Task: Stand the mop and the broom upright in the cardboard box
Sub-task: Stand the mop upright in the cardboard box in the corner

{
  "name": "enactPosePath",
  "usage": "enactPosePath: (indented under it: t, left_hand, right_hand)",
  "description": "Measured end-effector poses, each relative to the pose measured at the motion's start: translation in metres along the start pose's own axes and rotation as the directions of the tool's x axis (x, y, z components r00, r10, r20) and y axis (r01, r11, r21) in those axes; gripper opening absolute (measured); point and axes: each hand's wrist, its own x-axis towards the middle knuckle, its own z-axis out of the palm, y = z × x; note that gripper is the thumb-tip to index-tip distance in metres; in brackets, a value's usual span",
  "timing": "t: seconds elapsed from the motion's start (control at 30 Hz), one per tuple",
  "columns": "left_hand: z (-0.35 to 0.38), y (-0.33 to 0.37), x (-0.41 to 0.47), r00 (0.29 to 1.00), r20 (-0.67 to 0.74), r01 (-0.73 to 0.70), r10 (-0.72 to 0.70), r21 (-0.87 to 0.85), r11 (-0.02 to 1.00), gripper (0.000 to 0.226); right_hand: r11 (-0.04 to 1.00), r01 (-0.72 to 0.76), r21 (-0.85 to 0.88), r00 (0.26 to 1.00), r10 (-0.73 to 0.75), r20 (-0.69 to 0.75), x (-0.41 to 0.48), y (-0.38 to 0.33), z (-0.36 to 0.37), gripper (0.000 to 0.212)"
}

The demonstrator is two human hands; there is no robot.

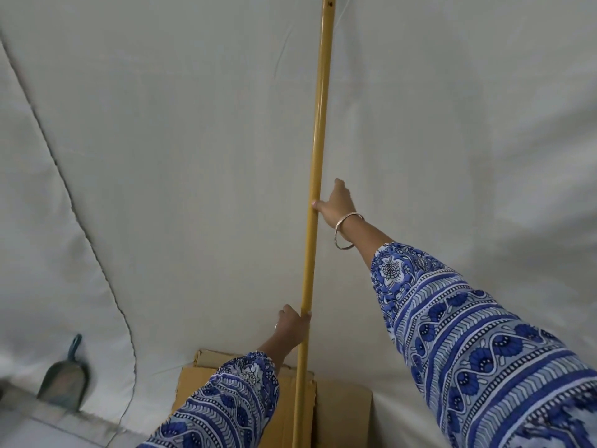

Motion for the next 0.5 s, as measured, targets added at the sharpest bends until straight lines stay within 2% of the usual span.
enactPosePath:
  t: [0.1,0.23,0.33,0.5]
  left_hand:
    - [-0.019,-0.010,-0.001,1.000,-0.027,-0.001,0.002,0.034,0.999,0.056]
    - [-0.058,-0.030,-0.003,0.998,-0.056,0.012,-0.008,0.064,0.998,0.057]
    - [-0.102,-0.057,-0.008,0.996,-0.088,0.022,-0.017,0.068,0.997,0.056]
    - [-0.198,-0.130,-0.020,0.982,-0.178,0.068,-0.056,0.064,0.996,0.054]
  right_hand:
    - [0.997,0.076,-0.002,0.977,-0.075,-0.200,-0.002,-0.014,0.010,0.061]
    - [0.958,0.261,-0.115,0.862,-0.285,-0.419,-0.004,-0.044,0.041,0.054]
    - [0.922,0.359,-0.147,0.826,-0.387,-0.410,-0.011,-0.073,0.083,0.054]
    - [0.908,0.412,-0.076,0.861,-0.416,-0.292,-0.038,-0.125,0.182,0.051]
